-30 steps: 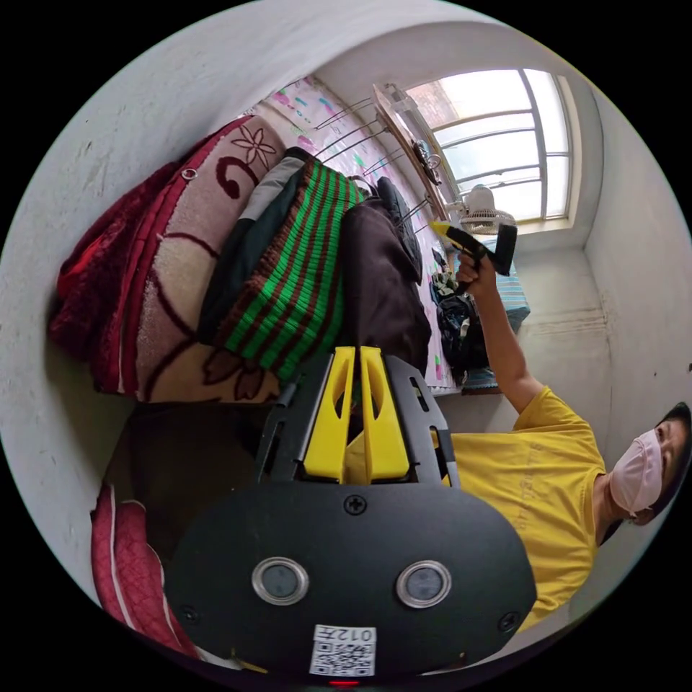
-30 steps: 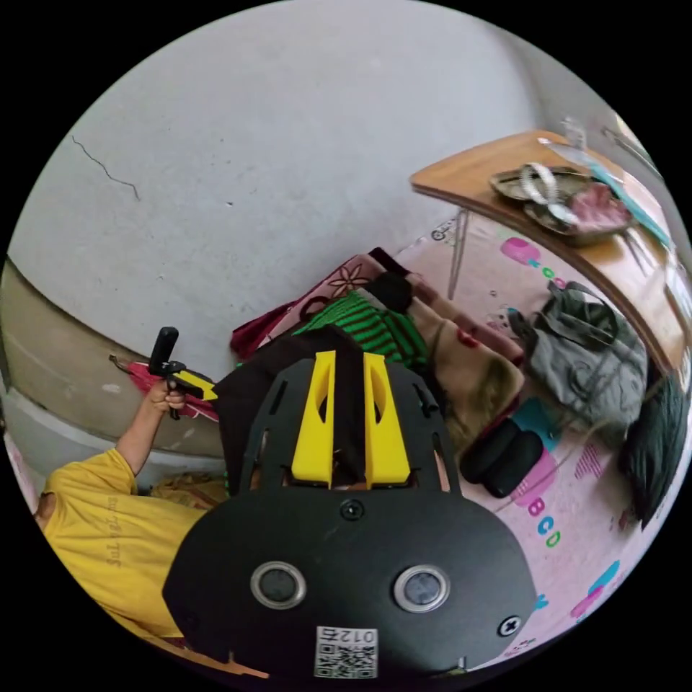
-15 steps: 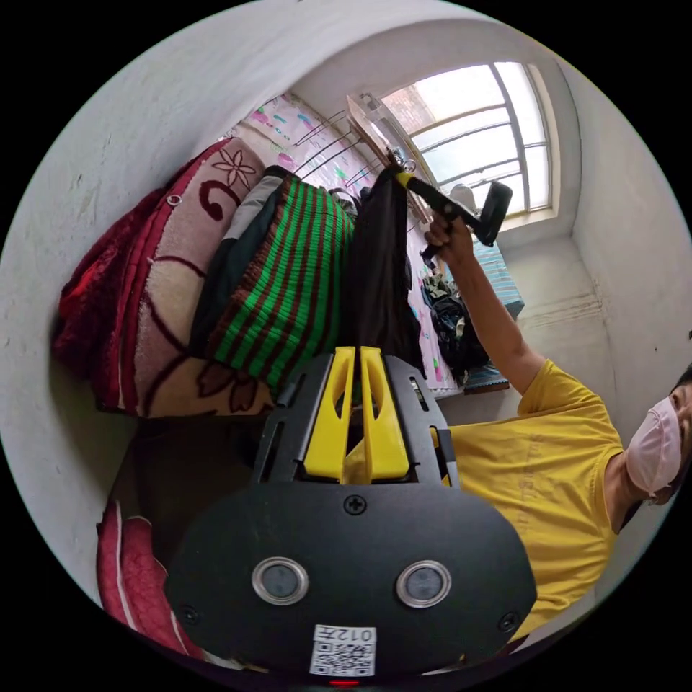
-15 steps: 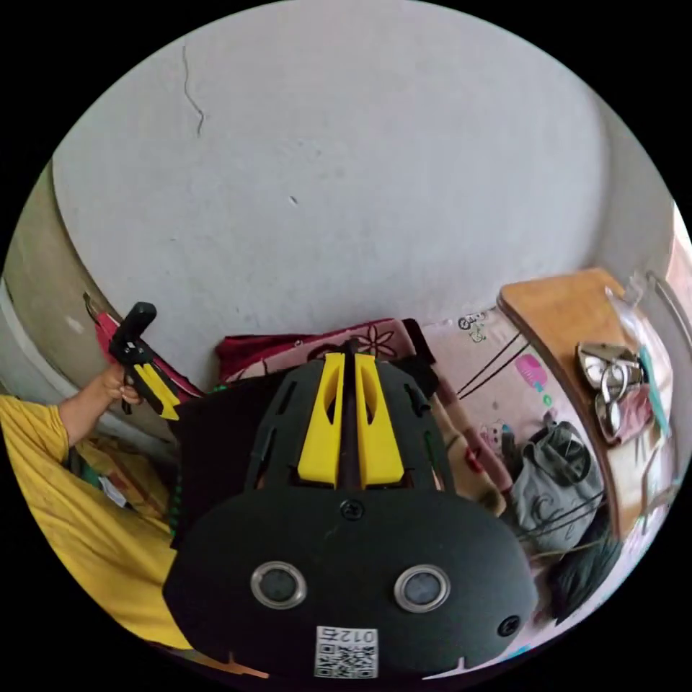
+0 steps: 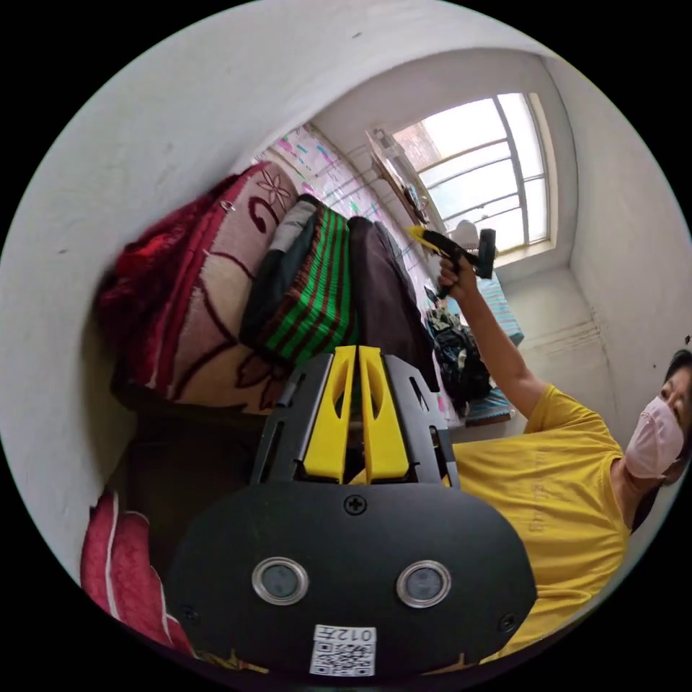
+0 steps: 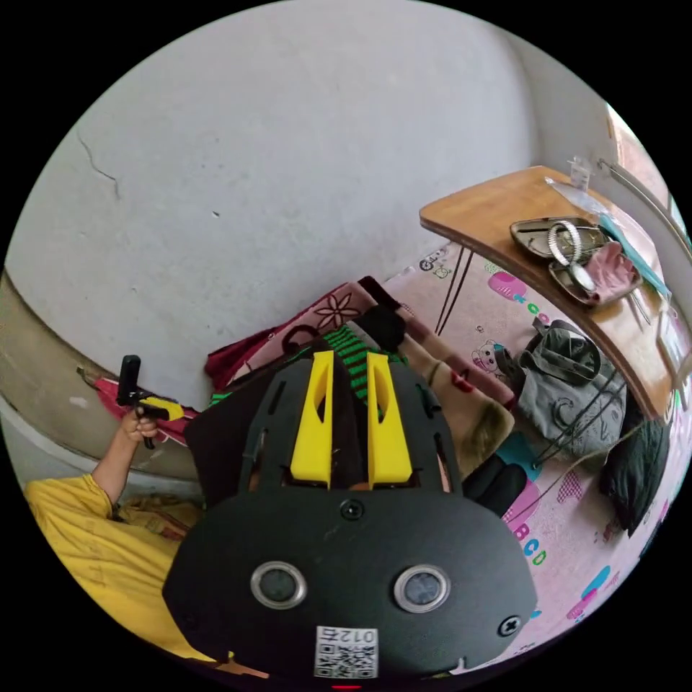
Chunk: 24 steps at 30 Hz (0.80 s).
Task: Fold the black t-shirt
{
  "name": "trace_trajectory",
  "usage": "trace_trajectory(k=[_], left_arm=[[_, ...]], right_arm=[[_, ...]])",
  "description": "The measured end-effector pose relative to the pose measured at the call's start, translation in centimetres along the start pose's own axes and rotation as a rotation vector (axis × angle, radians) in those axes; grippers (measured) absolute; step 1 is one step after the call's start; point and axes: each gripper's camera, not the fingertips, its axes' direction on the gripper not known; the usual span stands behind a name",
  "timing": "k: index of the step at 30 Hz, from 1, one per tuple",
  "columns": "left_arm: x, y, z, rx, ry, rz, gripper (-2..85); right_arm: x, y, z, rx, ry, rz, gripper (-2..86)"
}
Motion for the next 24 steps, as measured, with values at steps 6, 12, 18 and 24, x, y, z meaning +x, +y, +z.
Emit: trace_trajectory(k=[6,12,18,24], left_arm=[[7.3,-0.4,0.0,0.066,-0.147,0.209,0.4],[14.3,-3.8,13.6,-0.340,-0.061,0.444,0.3],[12.7,-0.5,17.6,-0.513,-0.037,0.389,0.2],[15.0,-1.3,13.4,-0.273,0.069,0.426,0.1]], right_arm=[[0.6,8.4,-0.3,-0.007,0.015,0.009,1.4],[5.0,10.5,2.2,-0.067,0.082,0.170,0.2],[6.3,13.1,-2.8,0.028,0.062,0.202,0.5],[5.5,17.8,-7.8,0.072,-0.115,0.310,3.8]])
